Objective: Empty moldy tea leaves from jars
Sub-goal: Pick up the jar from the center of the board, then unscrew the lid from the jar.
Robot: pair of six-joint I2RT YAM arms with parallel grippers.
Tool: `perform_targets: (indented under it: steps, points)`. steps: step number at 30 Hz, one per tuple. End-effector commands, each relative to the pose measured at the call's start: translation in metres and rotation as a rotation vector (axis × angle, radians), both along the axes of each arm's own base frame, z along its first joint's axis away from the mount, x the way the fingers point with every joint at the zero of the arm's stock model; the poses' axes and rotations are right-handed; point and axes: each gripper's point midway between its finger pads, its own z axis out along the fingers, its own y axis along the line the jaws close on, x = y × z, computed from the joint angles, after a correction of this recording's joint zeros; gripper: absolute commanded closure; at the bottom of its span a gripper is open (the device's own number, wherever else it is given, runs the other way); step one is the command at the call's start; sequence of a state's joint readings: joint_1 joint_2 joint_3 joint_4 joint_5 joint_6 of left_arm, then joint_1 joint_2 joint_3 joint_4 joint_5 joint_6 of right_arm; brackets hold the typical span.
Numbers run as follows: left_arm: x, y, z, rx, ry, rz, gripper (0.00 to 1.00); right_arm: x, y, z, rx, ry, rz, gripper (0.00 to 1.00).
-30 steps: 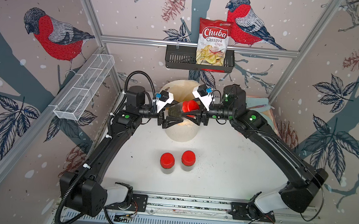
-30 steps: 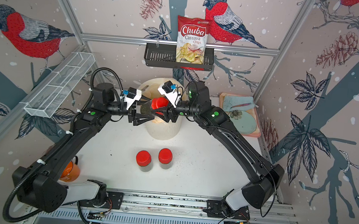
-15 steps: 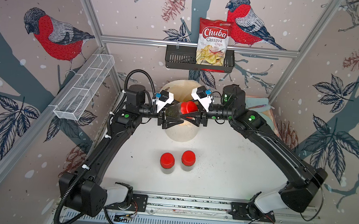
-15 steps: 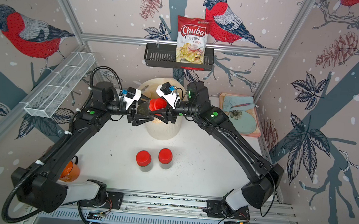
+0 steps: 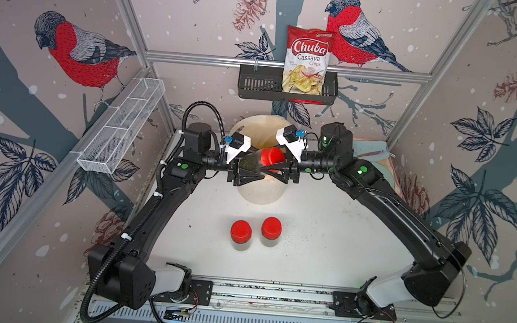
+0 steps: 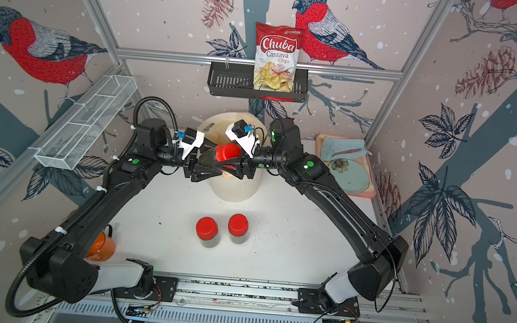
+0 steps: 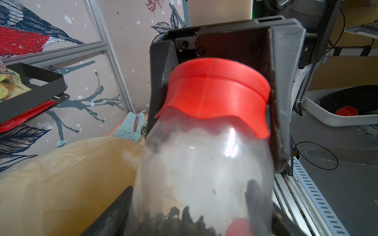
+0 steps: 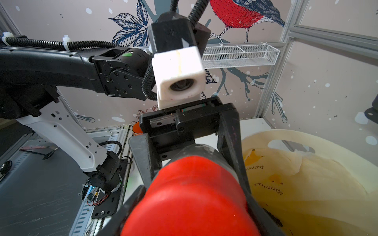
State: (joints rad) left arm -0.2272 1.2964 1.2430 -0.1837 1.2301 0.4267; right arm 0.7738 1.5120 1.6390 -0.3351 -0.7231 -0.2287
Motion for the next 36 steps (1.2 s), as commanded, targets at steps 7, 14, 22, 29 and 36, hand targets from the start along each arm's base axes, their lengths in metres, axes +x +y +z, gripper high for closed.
perform_targets:
  steps: [7, 14, 22, 29, 36]
  points:
    - [0.005, -0.001, -0.006, 0.011, 0.031, 0.02, 0.33, -0.004, 0.004, 0.01, 0.056, -0.031, 0.041, 0.54]
    - [0.008, -0.001, -0.007, 0.014, 0.041, 0.029, 0.42, 0.0, 0.006, 0.007, 0.051, -0.028, 0.023, 0.38]
    - [0.007, 0.0, -0.005, 0.018, 0.031, 0.041, 0.61, 0.006, 0.007, 0.005, 0.049, -0.027, -0.002, 0.17]
    - [0.006, 0.001, -0.005, 0.023, 0.024, 0.047, 0.71, 0.011, 0.008, 0.004, 0.045, -0.023, -0.023, 0.05]
    - [0.006, 0.001, -0.007, 0.03, 0.028, 0.051, 0.73, 0.022, 0.001, 0.01, 0.061, -0.015, -0.065, 0.0]
